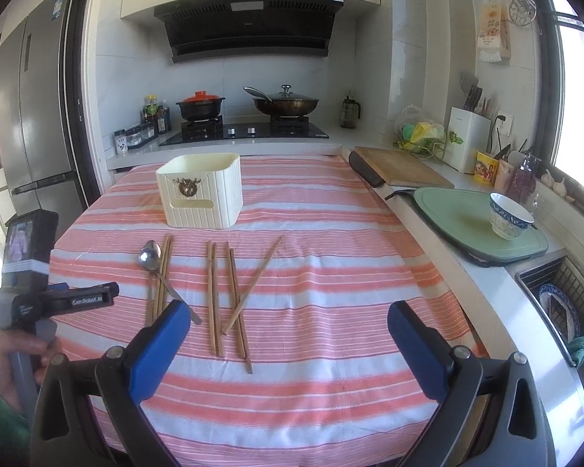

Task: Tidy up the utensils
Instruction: 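Lower the left tool to the large spoon while the right tool reaches a chopstick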

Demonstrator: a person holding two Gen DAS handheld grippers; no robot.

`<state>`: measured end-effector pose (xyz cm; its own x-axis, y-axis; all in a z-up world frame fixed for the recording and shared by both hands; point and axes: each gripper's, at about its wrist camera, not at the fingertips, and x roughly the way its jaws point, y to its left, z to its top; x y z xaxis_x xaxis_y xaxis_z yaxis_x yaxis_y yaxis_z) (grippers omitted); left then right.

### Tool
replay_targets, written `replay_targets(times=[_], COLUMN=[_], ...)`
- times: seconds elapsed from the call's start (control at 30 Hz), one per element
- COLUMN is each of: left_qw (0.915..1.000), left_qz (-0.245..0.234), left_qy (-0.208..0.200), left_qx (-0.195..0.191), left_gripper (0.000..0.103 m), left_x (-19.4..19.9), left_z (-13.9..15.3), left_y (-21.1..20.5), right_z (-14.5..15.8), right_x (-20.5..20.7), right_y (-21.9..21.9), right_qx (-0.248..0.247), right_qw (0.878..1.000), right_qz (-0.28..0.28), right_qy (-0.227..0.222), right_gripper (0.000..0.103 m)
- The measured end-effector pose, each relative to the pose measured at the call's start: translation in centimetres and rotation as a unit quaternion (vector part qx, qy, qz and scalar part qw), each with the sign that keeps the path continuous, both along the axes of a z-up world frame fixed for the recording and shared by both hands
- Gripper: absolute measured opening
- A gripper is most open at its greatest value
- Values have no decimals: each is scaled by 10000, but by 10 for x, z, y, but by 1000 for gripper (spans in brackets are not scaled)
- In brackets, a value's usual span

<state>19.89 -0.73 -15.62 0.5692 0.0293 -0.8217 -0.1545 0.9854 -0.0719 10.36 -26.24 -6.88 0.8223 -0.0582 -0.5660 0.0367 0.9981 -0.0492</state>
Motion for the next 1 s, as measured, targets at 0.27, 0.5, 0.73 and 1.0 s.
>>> replay_targets(times=[0.27,0.5,0.73,1.0], left_qw=[9987,9990,9987,9966], left_qz=[142,-41,-166,-226], left_qy=[284,212,321,400], left_qx=[394,389,372,683], left_gripper=[103,103,103,103], left_x=[42,49,55,64], left_z=[-29,-33,-33,-32], left_y=[-17,-6,24,58], right_z=[-20,-29,-79,-128], right_x=[31,67,160,224], right_y=[-17,-22,-16,-1], right_qx=[50,-7,1086,1091], right_qw=[9993,9992,9782,9665], right_qz=[-176,82,922,854], right_qy=[339,398,1508,2159], right_gripper=[103,103,88,29])
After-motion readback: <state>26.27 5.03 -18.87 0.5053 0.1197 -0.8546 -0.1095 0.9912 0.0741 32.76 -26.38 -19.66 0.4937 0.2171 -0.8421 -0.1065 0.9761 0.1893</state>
